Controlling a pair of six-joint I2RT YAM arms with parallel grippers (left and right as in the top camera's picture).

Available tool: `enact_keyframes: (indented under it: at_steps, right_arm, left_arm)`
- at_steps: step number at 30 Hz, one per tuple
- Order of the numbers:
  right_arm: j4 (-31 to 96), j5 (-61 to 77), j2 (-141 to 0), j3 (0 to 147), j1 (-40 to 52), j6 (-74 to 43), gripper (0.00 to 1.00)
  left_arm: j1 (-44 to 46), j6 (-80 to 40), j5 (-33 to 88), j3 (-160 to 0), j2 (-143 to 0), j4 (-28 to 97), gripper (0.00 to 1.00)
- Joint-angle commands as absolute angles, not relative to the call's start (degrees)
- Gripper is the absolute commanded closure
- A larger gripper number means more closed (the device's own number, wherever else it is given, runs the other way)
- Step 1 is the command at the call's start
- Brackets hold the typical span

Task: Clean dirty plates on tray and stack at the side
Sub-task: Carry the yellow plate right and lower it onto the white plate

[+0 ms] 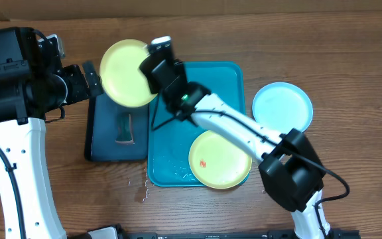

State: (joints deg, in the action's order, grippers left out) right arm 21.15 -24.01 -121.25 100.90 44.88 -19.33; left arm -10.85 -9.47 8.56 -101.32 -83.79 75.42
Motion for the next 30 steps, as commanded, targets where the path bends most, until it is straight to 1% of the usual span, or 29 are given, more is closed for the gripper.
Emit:
enact_keyframes:
  at_steps: [1, 6, 15, 19, 23, 26, 30]
  right_arm:
    - [22.96, -19.53, -116.81, 101.34, 41.08, -26.28, 0.96]
    - [32.58, -14.46, -112.53, 101.34, 32.86, -30.50, 0.96]
    - [50.43, 0.23, -111.37, 101.32, 14.37, -30.55, 0.96]
    - [58.00, 0.75, -111.37, 101.32, 5.91, -32.91, 0.96]
    - [63.64, 0.78, -111.37, 101.25, -0.49, -33.06, 0.96]
    - [67.83, 0.75, -111.39, 101.21, -4.34, -33.04, 0.96]
    - [72.44, 0.75, -111.39, 100.25, -7.22, -33.04, 0.96]
  left_arm:
    - [-10.57, -9.87, 9.45, -102.26, -83.26, 75.20, 0.00]
    - [-10.57, -9.87, 9.45, -102.26, -83.26, 75.20, 0.00]
    - [-10.57, -9.87, 9.45, -102.26, -83.26, 75.20, 0.00]
    - [-10.57, -9.87, 9.45, -102.26, -83.26, 75.20, 0.00]
    - [-10.57, -9.87, 9.45, -102.26, -83.26, 75.20, 0.00]
    - [-10.57, -9.87, 9.45, -102.26, -83.26, 75.20, 0.00]
    - [-10.57, -9.87, 9.45, -102.26, -83.26, 75.20, 0.00]
